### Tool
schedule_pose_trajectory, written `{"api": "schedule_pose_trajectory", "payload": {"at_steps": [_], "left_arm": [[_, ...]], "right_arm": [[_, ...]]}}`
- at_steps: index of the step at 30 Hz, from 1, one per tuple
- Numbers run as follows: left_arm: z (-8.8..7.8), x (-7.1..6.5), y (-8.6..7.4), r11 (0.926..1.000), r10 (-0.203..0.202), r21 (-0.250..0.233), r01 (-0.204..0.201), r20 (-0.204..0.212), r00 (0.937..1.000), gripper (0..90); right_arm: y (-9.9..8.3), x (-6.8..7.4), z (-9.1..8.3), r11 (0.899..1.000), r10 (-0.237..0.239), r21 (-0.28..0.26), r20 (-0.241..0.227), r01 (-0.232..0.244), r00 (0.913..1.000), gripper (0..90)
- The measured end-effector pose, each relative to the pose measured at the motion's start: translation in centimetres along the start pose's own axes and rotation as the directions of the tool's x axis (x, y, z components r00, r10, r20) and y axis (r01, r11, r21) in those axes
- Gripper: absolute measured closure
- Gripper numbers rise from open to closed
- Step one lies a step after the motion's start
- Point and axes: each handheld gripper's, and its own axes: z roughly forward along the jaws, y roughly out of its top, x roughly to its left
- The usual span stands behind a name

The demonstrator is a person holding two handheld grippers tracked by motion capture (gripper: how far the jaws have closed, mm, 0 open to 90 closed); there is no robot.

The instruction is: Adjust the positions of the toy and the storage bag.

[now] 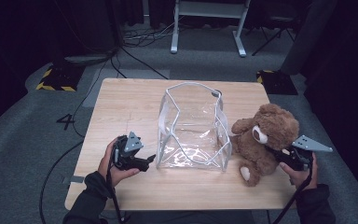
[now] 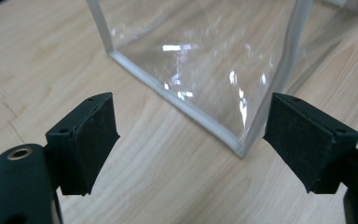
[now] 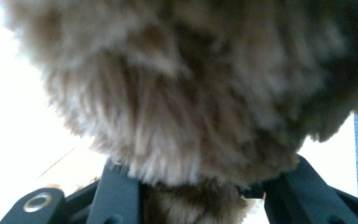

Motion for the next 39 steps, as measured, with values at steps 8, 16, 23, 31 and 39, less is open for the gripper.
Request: {"api": "schedule_pose_trajectory", "payload": {"at_steps": [8,16,23,31,39], "left_arm": [[2.6,-0.2,-3.0,0.9936,-0.008,0.112,0.008,-0.001,1.0000,18.2],[3.4,0.4,-5.1,0.9847,-0.078,0.158,0.074,0.021,0.9968,17.3],[3.4,0.9,-6.0,0.9859,-0.130,0.110,0.126,0.024,0.9913,15.0],[3.4,0.9,-6.3,0.9874,-0.133,0.089,0.131,0.019,0.9909,15.0],[3.4,0.9,-6.3,0.9876,-0.132,0.088,0.130,0.020,0.9910,15.0]], "right_arm": [[-0.1,-0.1,0.0,1.000,-0.003,-0.002,-0.006,0.003,1.0000,60.3],[-0.1,0.0,0.0,1.000,-0.012,0.003,-0.011,0.012,0.9999,60.4],[-0.1,-0.1,0.0,1.000,-0.016,-0.001,-0.017,0.016,0.9997,60.4],[-0.1,-0.3,0.0,1.000,-0.007,-0.012,-0.032,0.007,0.9995,61.1],[-0.1,-0.2,0.0,1.000,-0.010,-0.018,-0.027,0.010,0.9996,62.2]]}}
